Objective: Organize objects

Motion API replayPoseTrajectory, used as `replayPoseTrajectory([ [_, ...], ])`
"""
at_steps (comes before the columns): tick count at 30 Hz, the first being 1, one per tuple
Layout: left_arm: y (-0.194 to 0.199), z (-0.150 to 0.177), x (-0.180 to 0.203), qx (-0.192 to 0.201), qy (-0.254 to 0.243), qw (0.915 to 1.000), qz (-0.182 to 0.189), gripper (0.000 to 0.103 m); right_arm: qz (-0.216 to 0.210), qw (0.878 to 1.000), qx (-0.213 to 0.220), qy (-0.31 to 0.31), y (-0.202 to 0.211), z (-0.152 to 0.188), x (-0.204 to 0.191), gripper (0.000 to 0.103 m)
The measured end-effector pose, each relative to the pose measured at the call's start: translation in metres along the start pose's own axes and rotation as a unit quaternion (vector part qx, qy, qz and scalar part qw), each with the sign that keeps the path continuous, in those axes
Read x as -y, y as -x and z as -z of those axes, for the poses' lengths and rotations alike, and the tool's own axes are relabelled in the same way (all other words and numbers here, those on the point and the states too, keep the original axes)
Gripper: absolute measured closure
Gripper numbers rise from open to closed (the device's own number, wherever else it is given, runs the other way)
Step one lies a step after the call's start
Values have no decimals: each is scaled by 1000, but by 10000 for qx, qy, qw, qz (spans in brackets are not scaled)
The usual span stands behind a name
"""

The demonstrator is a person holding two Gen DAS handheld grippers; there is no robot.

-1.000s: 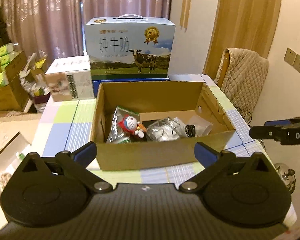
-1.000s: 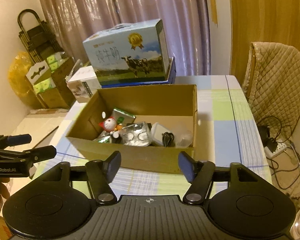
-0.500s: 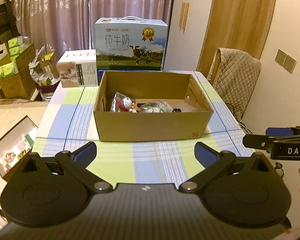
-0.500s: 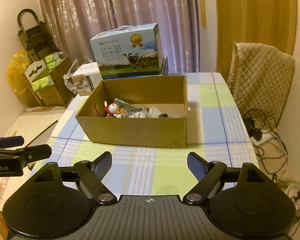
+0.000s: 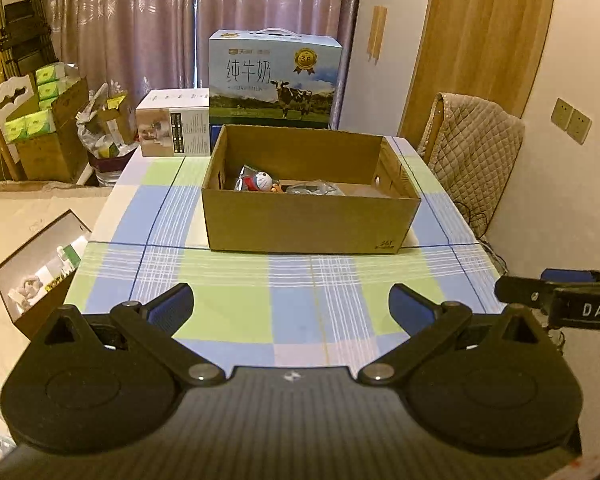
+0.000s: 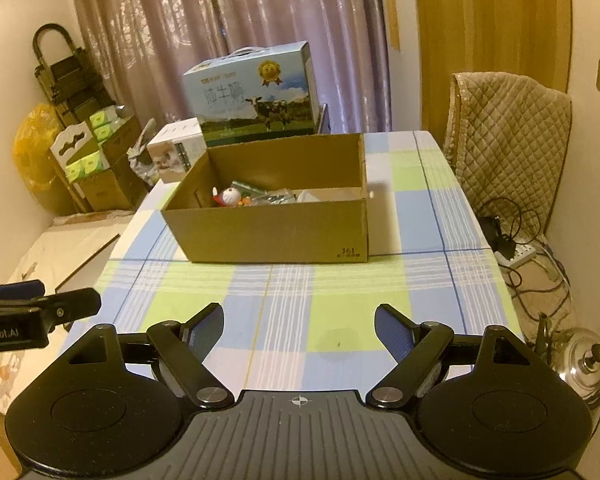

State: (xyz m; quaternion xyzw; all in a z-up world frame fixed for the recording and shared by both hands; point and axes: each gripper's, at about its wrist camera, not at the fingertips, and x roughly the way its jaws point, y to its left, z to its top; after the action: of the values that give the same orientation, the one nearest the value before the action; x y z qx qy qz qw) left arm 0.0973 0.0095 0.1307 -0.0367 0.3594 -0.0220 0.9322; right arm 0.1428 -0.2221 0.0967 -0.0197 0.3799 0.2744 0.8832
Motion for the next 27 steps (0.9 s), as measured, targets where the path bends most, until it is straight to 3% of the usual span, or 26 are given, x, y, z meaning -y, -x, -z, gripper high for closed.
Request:
replayPoseTrajectory([
  [27, 15, 11, 3, 19, -20, 9999, -120, 1, -92, 9997, 40, 226, 10, 6, -18, 23],
])
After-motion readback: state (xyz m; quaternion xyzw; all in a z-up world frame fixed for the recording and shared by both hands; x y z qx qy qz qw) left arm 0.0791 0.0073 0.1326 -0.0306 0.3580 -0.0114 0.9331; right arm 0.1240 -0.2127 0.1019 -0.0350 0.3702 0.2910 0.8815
